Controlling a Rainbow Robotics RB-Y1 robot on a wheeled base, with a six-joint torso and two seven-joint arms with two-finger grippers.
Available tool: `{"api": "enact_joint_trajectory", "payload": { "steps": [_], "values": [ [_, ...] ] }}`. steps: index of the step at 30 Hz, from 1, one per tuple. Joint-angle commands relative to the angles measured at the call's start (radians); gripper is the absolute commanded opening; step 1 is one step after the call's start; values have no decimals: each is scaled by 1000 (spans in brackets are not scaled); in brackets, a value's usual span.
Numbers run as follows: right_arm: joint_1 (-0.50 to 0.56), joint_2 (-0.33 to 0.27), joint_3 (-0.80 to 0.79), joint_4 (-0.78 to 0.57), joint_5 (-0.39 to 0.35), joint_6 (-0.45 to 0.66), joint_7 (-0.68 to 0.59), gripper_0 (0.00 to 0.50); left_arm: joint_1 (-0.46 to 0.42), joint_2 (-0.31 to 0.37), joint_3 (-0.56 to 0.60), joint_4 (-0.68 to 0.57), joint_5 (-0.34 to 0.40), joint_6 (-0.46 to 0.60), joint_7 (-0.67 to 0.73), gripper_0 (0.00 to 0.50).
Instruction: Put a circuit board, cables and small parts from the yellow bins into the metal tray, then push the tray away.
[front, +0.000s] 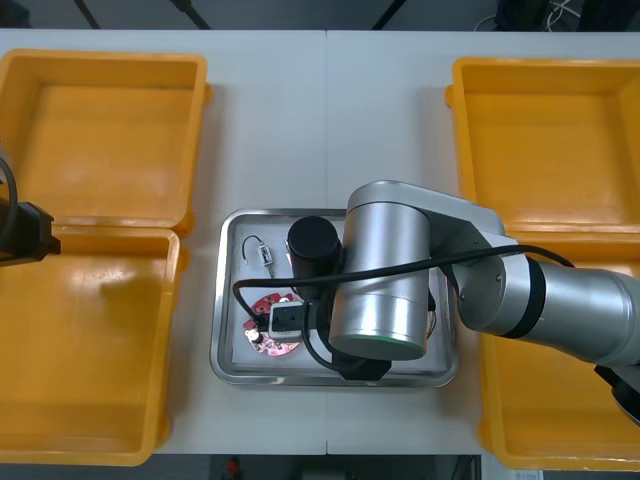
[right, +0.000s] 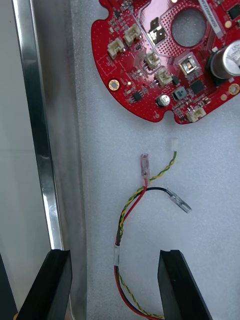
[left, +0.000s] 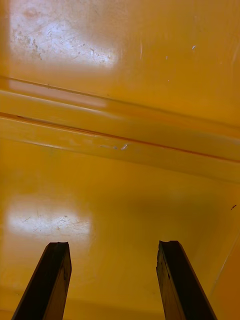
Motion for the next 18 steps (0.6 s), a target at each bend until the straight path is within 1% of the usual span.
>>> {"api": "enact_joint_trajectory", "payload": {
  "steps": [1, 6, 14, 18],
  "values": [
    [17, 34, 14, -10, 20, -24, 29, 500, 18, 45, 19, -6, 26, -12, -110, 500],
    [53, 45, 14, -10, 34, -44, 17, 500, 16, 45, 19, -8, 35, -10, -118, 500],
    [132, 54, 14, -10, 81, -88, 3, 500, 18, 45, 19, -6, 49, -9, -168, 500],
    [162, 50, 17, -10, 91, -119, 0, 500, 18, 45, 19, -6, 53, -6, -171, 500]
  ]
}}
